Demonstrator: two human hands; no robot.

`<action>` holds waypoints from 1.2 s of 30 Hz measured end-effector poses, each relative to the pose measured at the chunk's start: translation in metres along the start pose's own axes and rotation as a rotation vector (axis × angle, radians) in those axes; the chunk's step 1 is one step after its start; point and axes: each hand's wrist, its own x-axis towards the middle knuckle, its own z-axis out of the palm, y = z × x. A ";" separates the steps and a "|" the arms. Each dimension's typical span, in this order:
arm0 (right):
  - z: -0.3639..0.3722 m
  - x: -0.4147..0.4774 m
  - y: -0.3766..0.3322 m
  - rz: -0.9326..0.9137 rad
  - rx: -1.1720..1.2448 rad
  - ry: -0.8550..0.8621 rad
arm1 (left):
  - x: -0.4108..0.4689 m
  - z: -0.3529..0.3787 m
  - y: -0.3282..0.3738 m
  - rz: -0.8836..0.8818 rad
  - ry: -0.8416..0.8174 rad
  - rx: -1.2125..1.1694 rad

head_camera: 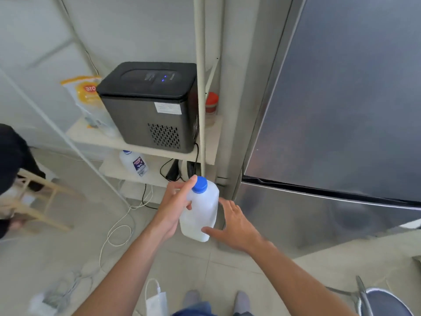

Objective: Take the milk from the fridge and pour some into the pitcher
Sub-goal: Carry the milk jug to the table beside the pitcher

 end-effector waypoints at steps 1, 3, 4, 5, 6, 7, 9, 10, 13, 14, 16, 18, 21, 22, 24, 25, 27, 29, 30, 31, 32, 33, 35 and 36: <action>0.001 0.003 0.000 -0.016 0.006 -0.015 | -0.005 0.002 0.001 0.008 0.031 -0.017; 0.004 0.009 0.000 -0.032 0.027 -0.048 | -0.013 0.001 -0.001 0.022 0.083 -0.072; 0.006 0.012 0.001 -0.038 0.043 -0.069 | -0.017 0.000 -0.002 0.022 0.104 -0.090; 0.008 0.014 0.001 -0.045 0.057 -0.089 | -0.022 -0.001 -0.003 0.017 0.128 -0.098; 0.011 0.017 0.002 -0.057 0.070 -0.107 | -0.028 -0.002 -0.004 0.017 0.158 -0.100; 0.012 0.019 0.001 -0.073 0.082 -0.124 | -0.034 -0.004 -0.005 0.017 0.183 -0.102; 0.017 0.022 -0.003 -0.108 0.091 -0.154 | -0.046 -0.010 -0.007 0.012 0.235 -0.108; 0.020 0.023 -0.006 -0.123 0.085 -0.170 | -0.053 -0.013 -0.009 0.015 0.264 -0.120; 0.030 0.024 -0.017 -0.177 0.059 -0.228 | -0.076 -0.026 -0.015 0.045 0.348 -0.181; 0.034 0.024 -0.022 -0.201 0.047 -0.247 | -0.084 -0.031 -0.019 0.050 0.381 -0.197; 0.041 0.023 -0.032 -0.256 0.018 -0.287 | -0.103 -0.040 -0.025 0.057 0.438 -0.225; 0.049 0.020 -0.045 -0.320 -0.020 -0.334 | -0.121 -0.050 -0.032 0.055 0.502 -0.250; 0.063 0.015 -0.065 -0.399 -0.075 -0.409 | -0.148 -0.067 -0.043 0.067 0.591 -0.287; 0.069 0.013 -0.072 -0.419 -0.083 -0.431 | -0.157 -0.073 -0.047 0.069 0.621 -0.299; 0.083 0.009 -0.087 -0.451 -0.089 -0.475 | -0.175 -0.085 -0.053 0.075 0.676 -0.320; 0.090 0.006 -0.095 -0.470 -0.095 -0.498 | -0.184 -0.091 -0.056 0.081 0.701 -0.325; 0.106 0.000 -0.113 -0.510 -0.114 -0.531 | -0.203 -0.105 -0.061 0.083 0.750 -0.336; 0.123 -0.006 -0.132 -0.544 -0.129 -0.565 | -0.222 -0.120 -0.064 0.083 0.793 -0.350; 0.132 -0.009 -0.142 -0.560 -0.133 -0.582 | -0.232 -0.128 -0.064 0.089 0.806 -0.360; 0.141 -0.012 -0.152 -0.575 -0.140 -0.598 | -0.242 -0.137 -0.066 0.096 0.824 -0.369; 0.151 -0.015 -0.163 -0.592 -0.147 -0.615 | -0.252 -0.147 -0.067 0.097 0.845 -0.377; 0.161 -0.019 -0.174 -0.611 -0.154 -0.633 | -0.262 -0.157 -0.068 0.101 0.871 -0.384; 0.181 -0.028 -0.196 -0.653 -0.160 -0.671 | -0.281 -0.178 -0.073 0.111 0.927 -0.388; 0.191 -0.032 -0.208 -0.672 -0.164 -0.688 | -0.290 -0.189 -0.075 0.110 0.952 -0.390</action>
